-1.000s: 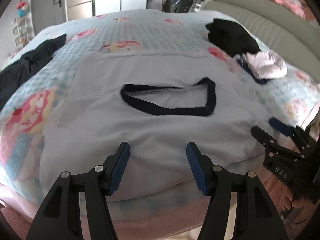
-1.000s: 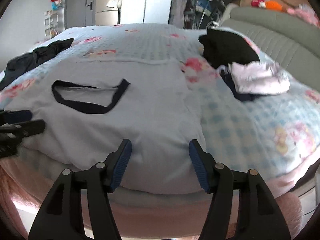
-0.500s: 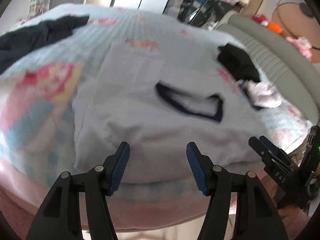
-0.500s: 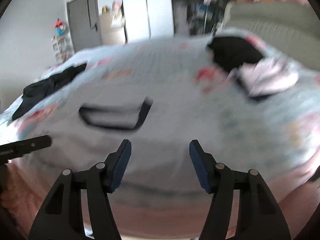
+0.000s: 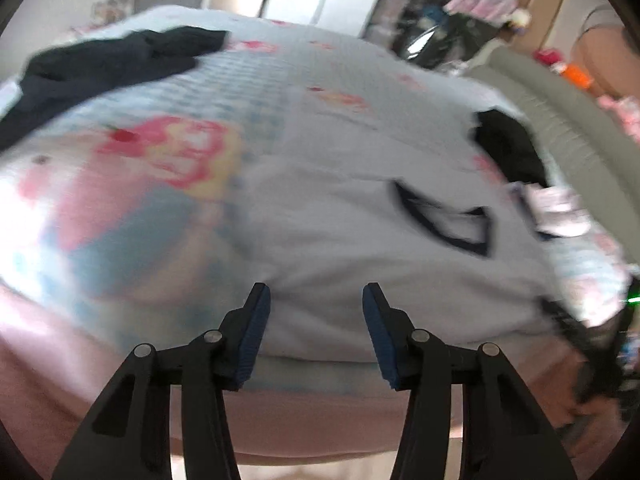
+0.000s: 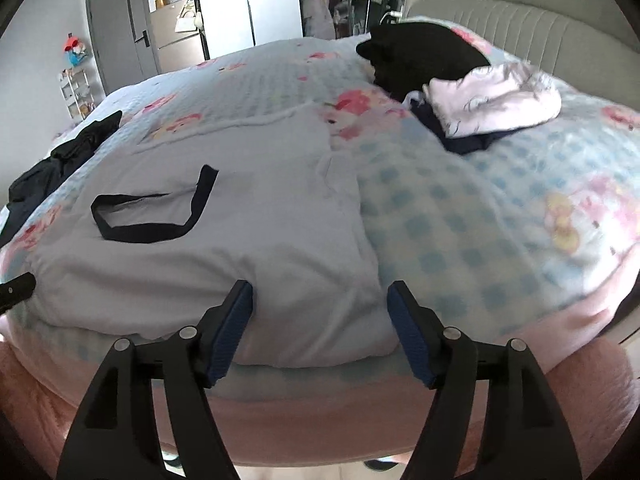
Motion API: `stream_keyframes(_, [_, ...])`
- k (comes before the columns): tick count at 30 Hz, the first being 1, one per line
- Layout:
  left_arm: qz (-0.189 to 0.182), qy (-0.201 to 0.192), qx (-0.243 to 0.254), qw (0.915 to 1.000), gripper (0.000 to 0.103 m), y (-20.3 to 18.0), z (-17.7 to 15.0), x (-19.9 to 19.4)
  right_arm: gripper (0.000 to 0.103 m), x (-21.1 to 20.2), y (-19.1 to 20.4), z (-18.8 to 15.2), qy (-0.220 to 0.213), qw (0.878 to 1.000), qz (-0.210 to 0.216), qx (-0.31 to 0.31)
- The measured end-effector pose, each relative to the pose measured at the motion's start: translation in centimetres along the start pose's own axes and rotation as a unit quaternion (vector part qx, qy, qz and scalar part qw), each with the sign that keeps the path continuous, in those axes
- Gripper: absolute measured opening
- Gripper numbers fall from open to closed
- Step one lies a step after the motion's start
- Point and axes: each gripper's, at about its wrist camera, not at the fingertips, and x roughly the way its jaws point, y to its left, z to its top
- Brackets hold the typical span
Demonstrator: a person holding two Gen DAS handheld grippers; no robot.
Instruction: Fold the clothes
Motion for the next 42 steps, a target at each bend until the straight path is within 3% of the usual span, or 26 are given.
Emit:
stream_keyframes(1, [0.015,0.003,-0.008,0.9999,0.052,0.8,0.0,0.0,0.07,-0.3,-0.3,0.0,-0.003,1.0,-0.006,0.004])
stream_keyframes(4, [-0.018,-0.005,-0.046,0.9988,0.052,2.4,0.2,-1.0,0.07,-1.1,-1.3,0.2,-0.014,0.999,-0.023,0.018])
stream_keyframes(7, [-0.023,-0.037,0.008,0.999,0.06,-0.7,0.6,-2.2,0.066,-2.5,-1.6,0.8,-0.048,0.997,-0.052,0.022])
stream_keyframes(10, [-0.061,-0.058,0.063,0.9944,0.074,-4.6,0.9,-2.8,0.066,-3.8,0.2,1.6,-0.079,0.996,-0.027,-0.009])
stream_keyframes(13, [-0.074,-0.05,0.123,0.9885,0.077,-8.5,0.9,-1.5,0.066,-3.5,2.5,1.6,-0.07,0.997,0.013,-0.04])
stream_keyframes(16, [-0.043,-0.008,0.143,0.9888,0.077,-9.7,0.2,1.9,0.066,-1.6,4.5,0.6,-0.031,0.996,0.029,-0.072])
stream_keyframes(18, [-0.033,0.001,0.139,0.9898,0.077,-9.3,0.0,3.0,0.065,0.0,4.4,-0.4,-0.006,0.996,0.008,-0.088])
stream_keyframes(21, [-0.047,0.0,0.123,0.9913,0.079,-7.9,0.1,2.7,0.071,0.2,2.7,-0.4,0.0,0.998,0.005,-0.07])
stream_keyframes(24, [-0.043,-0.001,0.1,0.994,0.08,-6.5,0.5,2.2,0.072,0.7,0.3,-0.1,0.012,1.0,0.026,-0.01])
stream_keyframes(25, [-0.028,-0.005,0.09,0.9955,0.08,-5.8,0.3,1.9,0.072,0.7,0.0,-0.1,0.014,1.0,0.027,-0.002])
stream_keyframes(28, [-0.055,-0.005,0.032,0.998,0.08,-2.5,0.5,1.3,0.073,0.6,-0.8,0.1,0.016,0.999,0.029,0.018])
stream_keyframes(31, [-0.025,-0.008,-0.003,0.9996,0.08,0.2,0.7,0.9,0.074,0.5,-1.4,0.4,0.015,0.999,0.028,0.023])
stream_keyframes(33, [-0.045,-0.011,-0.03,0.9985,0.08,1.7,0.7,0.6,0.074,0.1,-2.2,0.7,0.007,0.999,0.022,0.034])
stream_keyframes(35, [-0.041,-0.017,-0.035,0.9984,0.08,1.9,0.8,0.2,0.072,-0.5,-3.0,0.8,0.0,0.999,0.016,0.052])
stream_keyframes(36, [-0.035,-0.021,-0.03,0.9987,0.08,1.7,0.8,-0.1,0.072,-0.7,-3.4,1.0,-0.006,0.998,-0.018,0.057])
stream_keyframes(38, [-0.038,-0.036,-0.029,0.9982,0.08,1.3,1.1,-0.9,0.072,-0.6,-4.0,1.0,-0.002,0.997,-0.04,0.059])
stream_keyframes(42, [-0.085,-0.057,-0.031,0.9943,0.08,0.0,1.5,-1.9,0.07,-0.8,-5.0,0.9,-0.002,0.996,-0.024,0.088])
